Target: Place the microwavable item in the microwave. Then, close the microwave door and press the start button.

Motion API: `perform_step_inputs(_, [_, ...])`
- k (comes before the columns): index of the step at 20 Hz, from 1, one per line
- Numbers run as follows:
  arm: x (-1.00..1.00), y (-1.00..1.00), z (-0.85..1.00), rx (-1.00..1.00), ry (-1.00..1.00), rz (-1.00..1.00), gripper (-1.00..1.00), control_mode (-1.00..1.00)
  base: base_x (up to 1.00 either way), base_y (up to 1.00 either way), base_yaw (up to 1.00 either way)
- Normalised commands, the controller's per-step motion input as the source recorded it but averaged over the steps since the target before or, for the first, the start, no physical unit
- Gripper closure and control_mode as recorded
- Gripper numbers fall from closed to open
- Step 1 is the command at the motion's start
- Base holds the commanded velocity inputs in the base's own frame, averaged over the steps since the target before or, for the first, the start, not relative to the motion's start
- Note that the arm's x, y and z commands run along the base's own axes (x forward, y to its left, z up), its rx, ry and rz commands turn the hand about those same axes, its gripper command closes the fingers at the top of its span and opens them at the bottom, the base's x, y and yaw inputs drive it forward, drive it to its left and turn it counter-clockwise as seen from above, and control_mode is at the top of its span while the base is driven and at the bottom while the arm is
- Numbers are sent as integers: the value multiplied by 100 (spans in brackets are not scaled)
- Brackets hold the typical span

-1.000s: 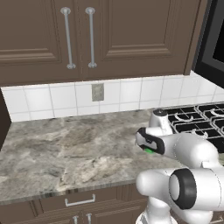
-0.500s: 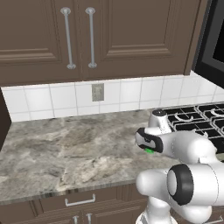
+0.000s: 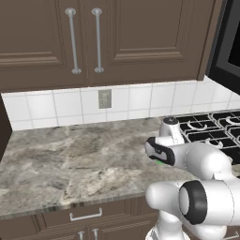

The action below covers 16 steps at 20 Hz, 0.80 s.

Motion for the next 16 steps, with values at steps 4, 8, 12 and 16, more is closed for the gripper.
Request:
perform_step_inputs(4, [0,13,4,0,0,0,100,-100,0,0,0])
perform_step_inputs(8, [0,44,28,0,0,2,100,-100,0,0,0])
perform_step_inputs(12, [-16,52,49,0,0,11,100,-100,0,0,0])
perform_step_inputs(16, [-80,17,79,0,-2,9,100,-100,0,0,0])
